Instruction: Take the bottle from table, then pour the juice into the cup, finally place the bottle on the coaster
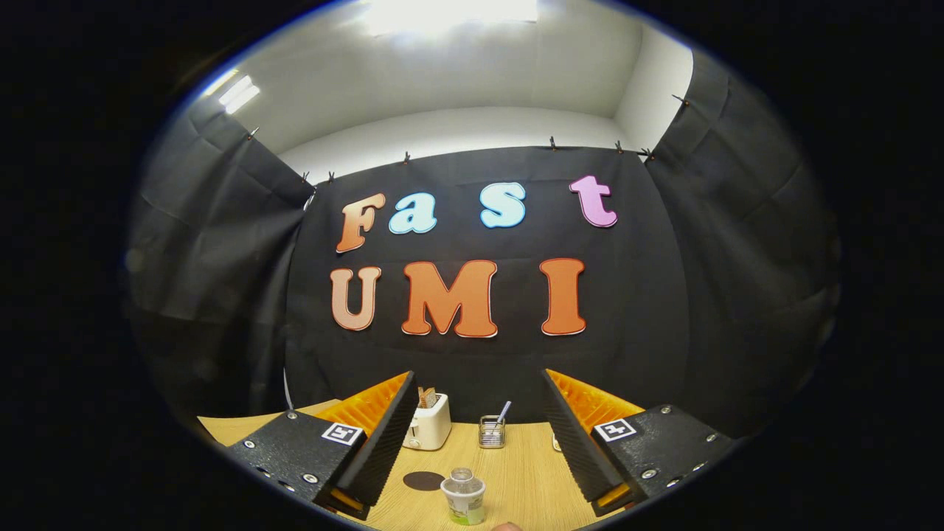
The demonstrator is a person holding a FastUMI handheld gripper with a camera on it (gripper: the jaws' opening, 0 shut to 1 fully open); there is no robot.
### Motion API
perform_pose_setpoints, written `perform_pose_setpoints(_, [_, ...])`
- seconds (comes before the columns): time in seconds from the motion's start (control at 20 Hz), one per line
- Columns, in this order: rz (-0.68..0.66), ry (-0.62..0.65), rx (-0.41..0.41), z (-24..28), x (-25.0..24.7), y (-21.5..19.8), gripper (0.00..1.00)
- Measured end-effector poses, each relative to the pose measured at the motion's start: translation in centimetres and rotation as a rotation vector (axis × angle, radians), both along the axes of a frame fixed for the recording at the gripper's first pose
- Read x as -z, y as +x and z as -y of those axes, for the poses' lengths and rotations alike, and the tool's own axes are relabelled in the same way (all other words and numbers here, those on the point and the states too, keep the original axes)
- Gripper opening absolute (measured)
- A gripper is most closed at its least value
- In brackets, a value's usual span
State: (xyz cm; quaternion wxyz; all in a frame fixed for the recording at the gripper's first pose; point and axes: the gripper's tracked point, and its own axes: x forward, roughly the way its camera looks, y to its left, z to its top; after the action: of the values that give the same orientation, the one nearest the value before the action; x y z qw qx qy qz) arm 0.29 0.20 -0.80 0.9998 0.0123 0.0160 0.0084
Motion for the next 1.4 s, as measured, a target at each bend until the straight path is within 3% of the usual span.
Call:
perform_pose_setpoints(0.9, [-0.071, -0.006, -0.061, -1.4, 3.9, -0.1, 0.98])
perform_pose_setpoints(1.4, [-0.191, 0.055, -0.087, -2.0, 13.0, -0.8, 0.98])
